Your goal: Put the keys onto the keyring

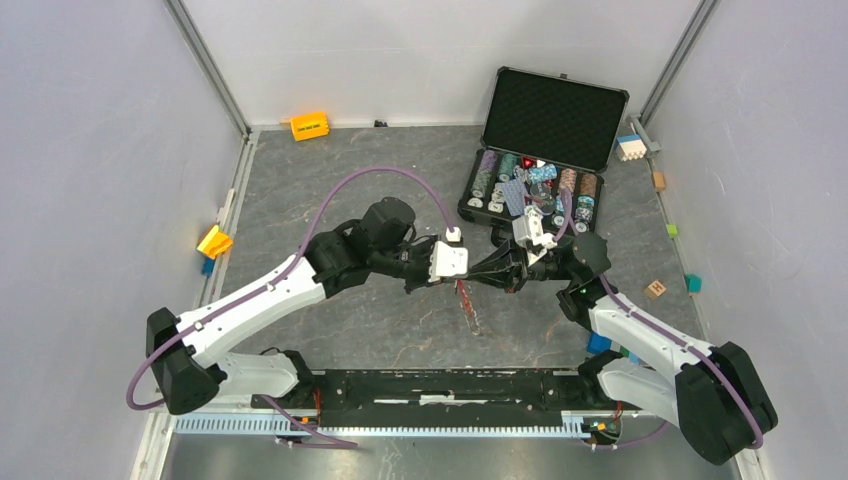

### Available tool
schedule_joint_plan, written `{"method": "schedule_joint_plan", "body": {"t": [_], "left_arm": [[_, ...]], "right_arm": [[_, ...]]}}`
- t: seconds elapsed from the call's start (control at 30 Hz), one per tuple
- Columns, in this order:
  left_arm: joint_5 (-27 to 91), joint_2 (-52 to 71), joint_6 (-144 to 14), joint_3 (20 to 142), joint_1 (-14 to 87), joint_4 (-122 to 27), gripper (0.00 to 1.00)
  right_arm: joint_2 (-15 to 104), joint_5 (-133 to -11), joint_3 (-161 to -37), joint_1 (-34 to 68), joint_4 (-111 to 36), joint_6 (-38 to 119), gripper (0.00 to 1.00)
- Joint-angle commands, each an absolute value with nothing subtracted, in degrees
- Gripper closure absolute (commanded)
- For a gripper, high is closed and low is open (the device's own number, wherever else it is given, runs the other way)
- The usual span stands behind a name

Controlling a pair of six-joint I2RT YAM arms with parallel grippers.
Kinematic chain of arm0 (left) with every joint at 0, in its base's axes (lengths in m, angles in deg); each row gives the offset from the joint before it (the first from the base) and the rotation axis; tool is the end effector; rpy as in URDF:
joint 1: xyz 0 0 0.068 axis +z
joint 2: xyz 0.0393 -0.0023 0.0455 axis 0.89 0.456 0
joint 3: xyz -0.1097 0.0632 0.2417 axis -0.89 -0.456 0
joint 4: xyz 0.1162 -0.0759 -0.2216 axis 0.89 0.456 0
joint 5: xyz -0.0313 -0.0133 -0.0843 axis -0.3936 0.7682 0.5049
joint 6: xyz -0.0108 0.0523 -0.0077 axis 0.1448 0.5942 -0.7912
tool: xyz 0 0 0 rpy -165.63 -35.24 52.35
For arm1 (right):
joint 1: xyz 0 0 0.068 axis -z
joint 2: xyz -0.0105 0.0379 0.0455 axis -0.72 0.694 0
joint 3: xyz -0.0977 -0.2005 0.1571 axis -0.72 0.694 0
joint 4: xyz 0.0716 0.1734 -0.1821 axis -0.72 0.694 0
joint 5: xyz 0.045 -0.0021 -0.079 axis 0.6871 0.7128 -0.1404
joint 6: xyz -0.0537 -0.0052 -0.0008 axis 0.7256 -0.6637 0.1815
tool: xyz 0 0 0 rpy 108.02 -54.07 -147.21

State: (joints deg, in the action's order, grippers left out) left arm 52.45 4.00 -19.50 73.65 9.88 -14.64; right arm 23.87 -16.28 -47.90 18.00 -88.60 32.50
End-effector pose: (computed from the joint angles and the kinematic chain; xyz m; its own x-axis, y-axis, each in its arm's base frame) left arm 0.1461 -0.2224 0.3360 0.2326 0.5095 -0.8285 0.9717 -0.0862 0.2199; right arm 0.1707 0.1270 0.2705 -0.0331 0.1125 -0.9931 -0.9989 -0.0375 0.0290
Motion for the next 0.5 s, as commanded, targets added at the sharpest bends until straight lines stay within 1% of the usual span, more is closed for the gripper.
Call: {"method": "schedule_joint_plan", "body": {"t": [0.0, 0.47], "left_arm": [[54.8, 4.6, -22.5, 76.2, 9.7, -16.0, 0.98], [55.1, 7.4, -25.0, 76.5, 9.7, -16.7, 0.97]], "right_arm": [[22.8, -17.6, -47.3, 18.2, -93.1, 32.3, 1.00], [22.2, -18.0, -46.2, 18.3, -97.4, 29.3, 1.00]]}}
